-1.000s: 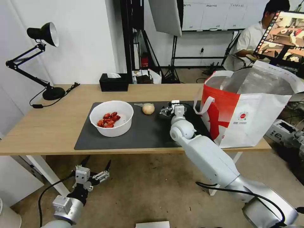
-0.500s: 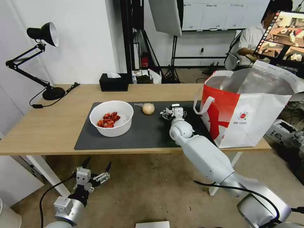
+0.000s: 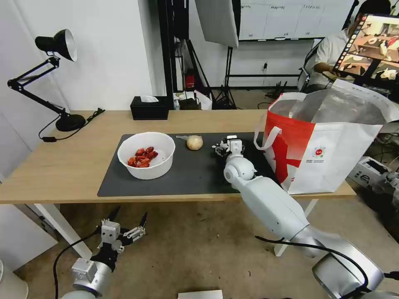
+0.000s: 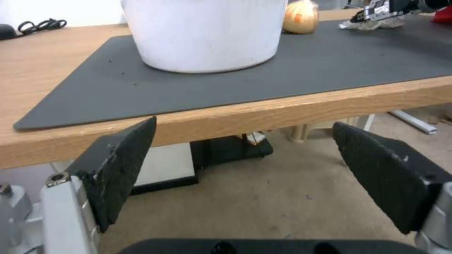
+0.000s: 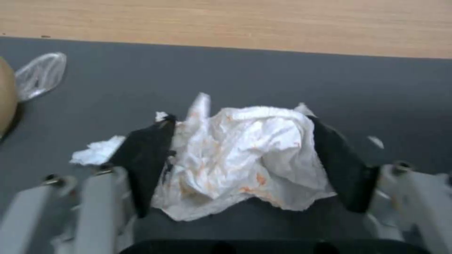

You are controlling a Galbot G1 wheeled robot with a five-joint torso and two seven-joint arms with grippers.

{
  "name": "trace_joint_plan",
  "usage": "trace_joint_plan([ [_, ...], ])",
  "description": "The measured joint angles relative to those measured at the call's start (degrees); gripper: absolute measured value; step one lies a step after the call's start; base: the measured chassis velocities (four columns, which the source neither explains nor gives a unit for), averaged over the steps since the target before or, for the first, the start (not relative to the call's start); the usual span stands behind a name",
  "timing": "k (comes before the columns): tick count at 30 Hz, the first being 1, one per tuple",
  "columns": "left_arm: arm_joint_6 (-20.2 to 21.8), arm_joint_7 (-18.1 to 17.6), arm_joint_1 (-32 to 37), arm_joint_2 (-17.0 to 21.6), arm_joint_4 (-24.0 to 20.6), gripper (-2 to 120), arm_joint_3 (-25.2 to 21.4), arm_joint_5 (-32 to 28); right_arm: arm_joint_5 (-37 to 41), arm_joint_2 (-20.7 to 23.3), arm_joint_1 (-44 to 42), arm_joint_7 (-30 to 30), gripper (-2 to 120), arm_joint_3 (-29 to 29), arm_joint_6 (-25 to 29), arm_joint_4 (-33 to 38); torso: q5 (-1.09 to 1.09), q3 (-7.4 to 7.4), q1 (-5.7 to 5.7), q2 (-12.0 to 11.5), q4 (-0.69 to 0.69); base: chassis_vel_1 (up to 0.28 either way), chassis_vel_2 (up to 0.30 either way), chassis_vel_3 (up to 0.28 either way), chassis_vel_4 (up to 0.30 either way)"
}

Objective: Pick up the trash from the table and place it into the takeout bag.

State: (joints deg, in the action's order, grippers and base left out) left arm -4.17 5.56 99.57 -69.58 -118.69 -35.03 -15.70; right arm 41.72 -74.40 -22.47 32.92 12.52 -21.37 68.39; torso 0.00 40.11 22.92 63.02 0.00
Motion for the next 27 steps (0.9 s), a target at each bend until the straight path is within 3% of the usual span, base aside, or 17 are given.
trace_joint_plan([
  [10, 0.00, -0.01, -0.05, 0.04, -0.03, 100, 0.29, 0.05, 1.14, 0.48, -0.21, -0.15, 39, 0.02, 0.13, 1.02, 0.00, 0.00, 0.00, 0.00, 0.00, 0.000, 0.000, 0.000, 0.000],
  [12, 0.00, -0.03, -0.10, 0.14, -0.04, 100, 0.32, -0.02, 1.41, 0.63, -0.39, -0.15, 27, 0.08, 0.13, 1.45, 0.00, 0.00, 0.00, 0.00, 0.00, 0.000, 0.000, 0.000, 0.000],
  [14, 0.00, -0.02, -0.10, 0.14, -0.09, 100, 0.34, -0.03, 1.57, 0.74, -0.44, -0.15, 23, 0.11, 0.13, 1.63, 0.00, 0.00, 0.00, 0.00, 0.00, 0.000, 0.000, 0.000, 0.000],
  [16, 0.00, -0.03, -0.11, 0.14, -0.26, 100, 0.38, -0.06, 1.95, 1.01, -0.59, -0.15, 12, 0.14, 0.12, 2.03, 0.00, 0.00, 0.00, 0.00, 0.00, 0.000, 0.000, 0.000, 0.000],
  [18, 0.00, -0.03, -0.11, 0.15, -0.27, 100, 0.38, -0.08, 2.04, 1.04, -0.62, -0.15, 10, 0.14, 0.11, 2.07, 0.00, 0.00, 0.00, 0.00, 0.00, 0.000, 0.000, 0.000, 0.000],
  [20, 0.00, -0.04, 0.00, 0.23, -0.30, 100, 0.37, -0.18, 2.30, 1.08, -0.78, -0.11, 0, 0.15, 0.11, 2.30, 0.00, 0.00, 0.00, 0.00, 0.00, 0.000, 0.000, 0.000, 0.000],
  [27, -0.01, -0.10, 0.03, 0.36, -0.76, 100, 0.32, -0.32, 3.18, 1.66, -1.04, 0.13, 0, -0.01, 0.18, 4.17, 0.00, 0.00, 0.00, 0.00, 0.00, 0.000, 0.000, 0.000, 0.000],
])
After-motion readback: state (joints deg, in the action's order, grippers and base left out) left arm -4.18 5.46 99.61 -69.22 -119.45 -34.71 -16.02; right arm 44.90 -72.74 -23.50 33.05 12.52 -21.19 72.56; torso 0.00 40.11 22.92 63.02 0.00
